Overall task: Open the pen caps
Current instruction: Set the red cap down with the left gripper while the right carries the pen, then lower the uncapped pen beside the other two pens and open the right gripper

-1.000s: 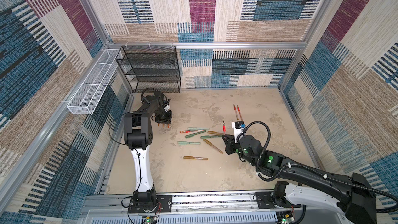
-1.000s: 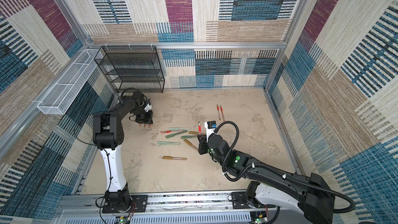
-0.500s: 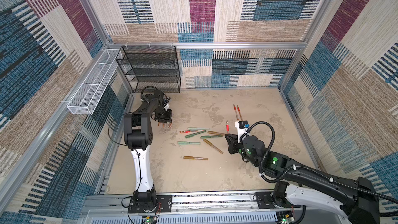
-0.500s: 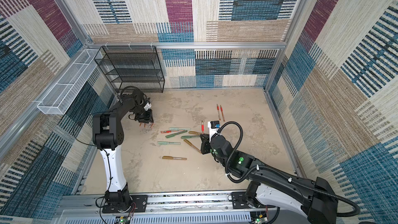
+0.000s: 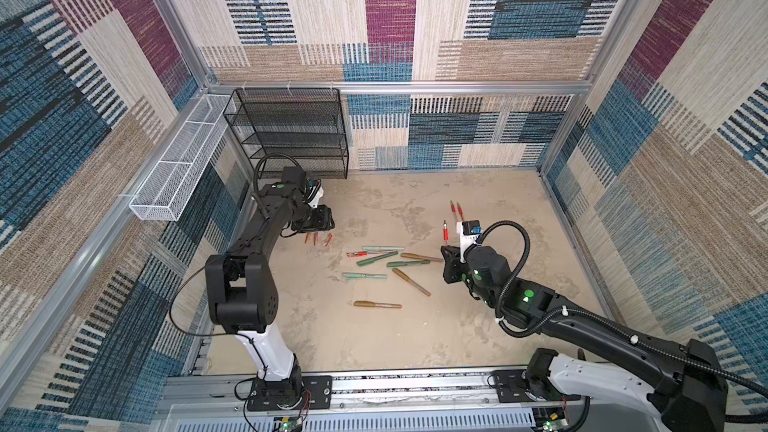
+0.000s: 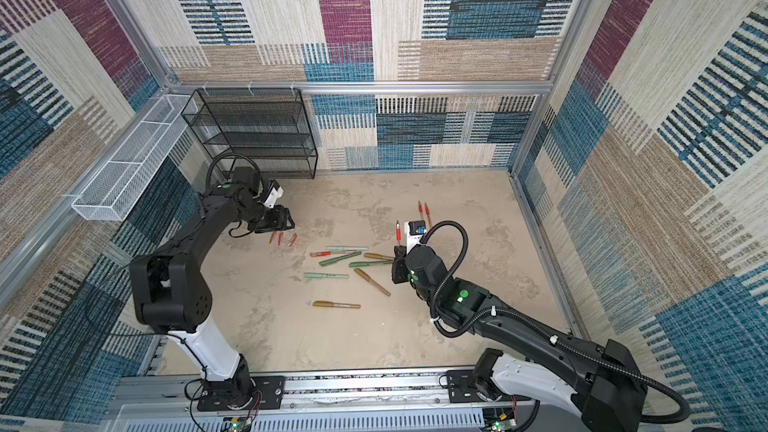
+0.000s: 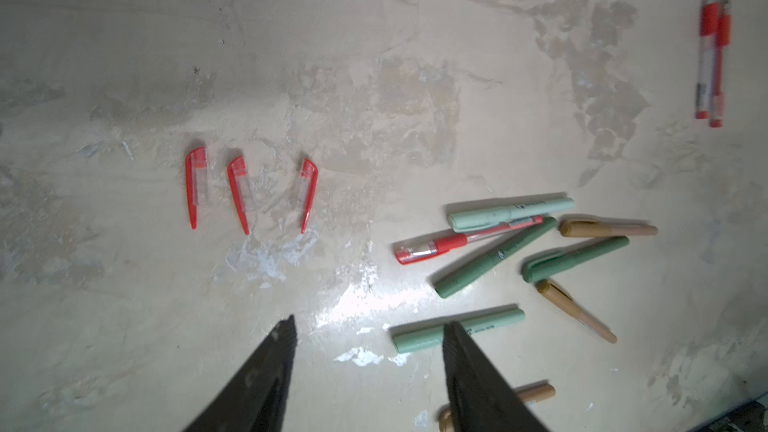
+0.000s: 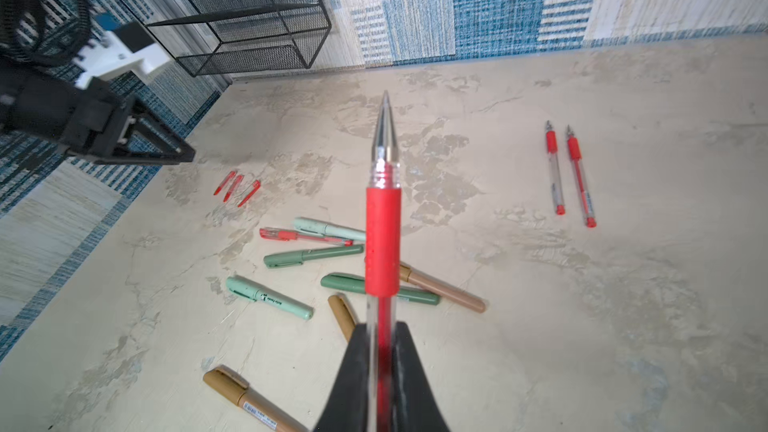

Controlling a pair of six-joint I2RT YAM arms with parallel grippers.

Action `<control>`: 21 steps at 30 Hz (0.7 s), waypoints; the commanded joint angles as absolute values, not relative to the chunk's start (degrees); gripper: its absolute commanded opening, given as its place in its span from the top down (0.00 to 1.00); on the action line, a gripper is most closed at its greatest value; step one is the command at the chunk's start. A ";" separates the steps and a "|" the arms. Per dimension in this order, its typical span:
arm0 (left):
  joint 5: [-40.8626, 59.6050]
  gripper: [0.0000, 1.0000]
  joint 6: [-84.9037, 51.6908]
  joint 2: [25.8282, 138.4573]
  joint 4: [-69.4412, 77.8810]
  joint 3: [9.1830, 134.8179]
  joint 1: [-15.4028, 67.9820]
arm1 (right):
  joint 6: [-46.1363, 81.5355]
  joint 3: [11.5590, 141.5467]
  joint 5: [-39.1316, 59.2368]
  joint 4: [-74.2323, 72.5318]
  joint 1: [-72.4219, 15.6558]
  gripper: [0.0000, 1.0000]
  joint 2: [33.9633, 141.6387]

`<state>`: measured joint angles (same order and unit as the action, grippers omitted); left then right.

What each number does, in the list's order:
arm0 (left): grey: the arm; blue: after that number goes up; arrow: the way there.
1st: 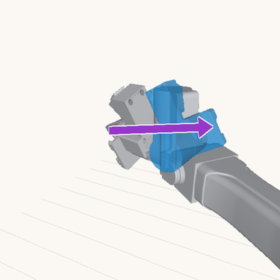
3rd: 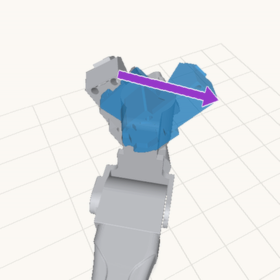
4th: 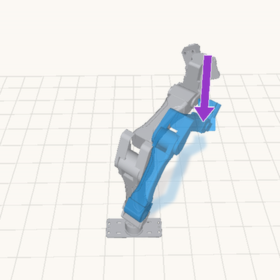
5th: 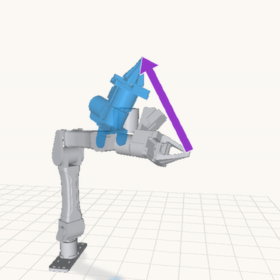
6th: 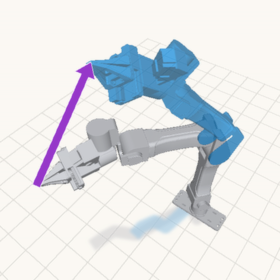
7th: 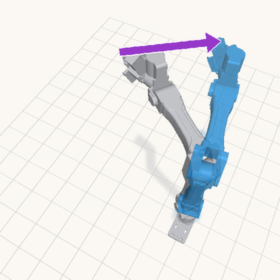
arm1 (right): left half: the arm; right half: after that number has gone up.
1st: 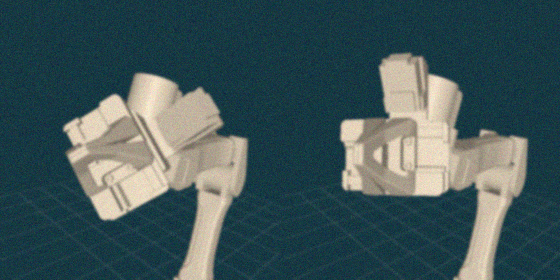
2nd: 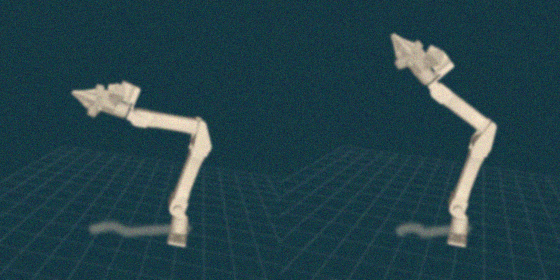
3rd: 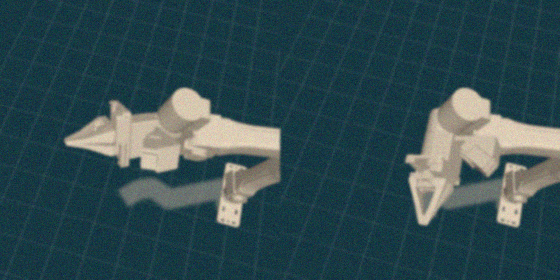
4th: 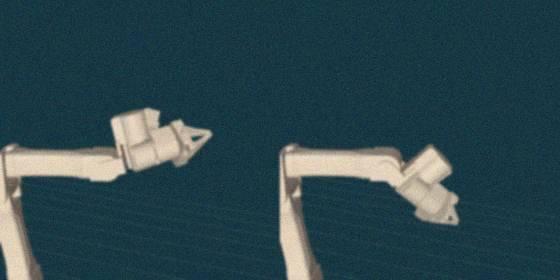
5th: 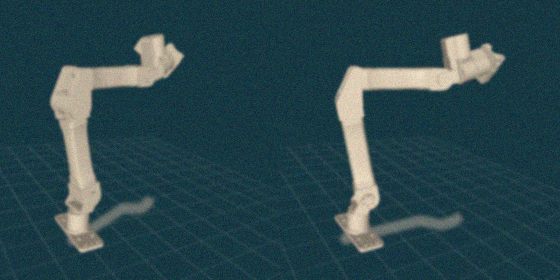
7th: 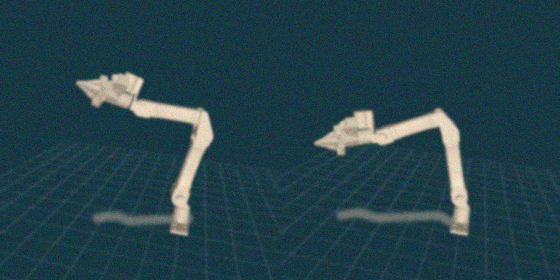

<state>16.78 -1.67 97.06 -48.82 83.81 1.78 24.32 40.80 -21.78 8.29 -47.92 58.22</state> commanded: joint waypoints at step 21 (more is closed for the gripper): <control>25.00 0.08 -2.86 58.82 -28.76 53.11 -1.17 | 7.09 60.24 -4.70 12.03 -20.52 1.00 78.42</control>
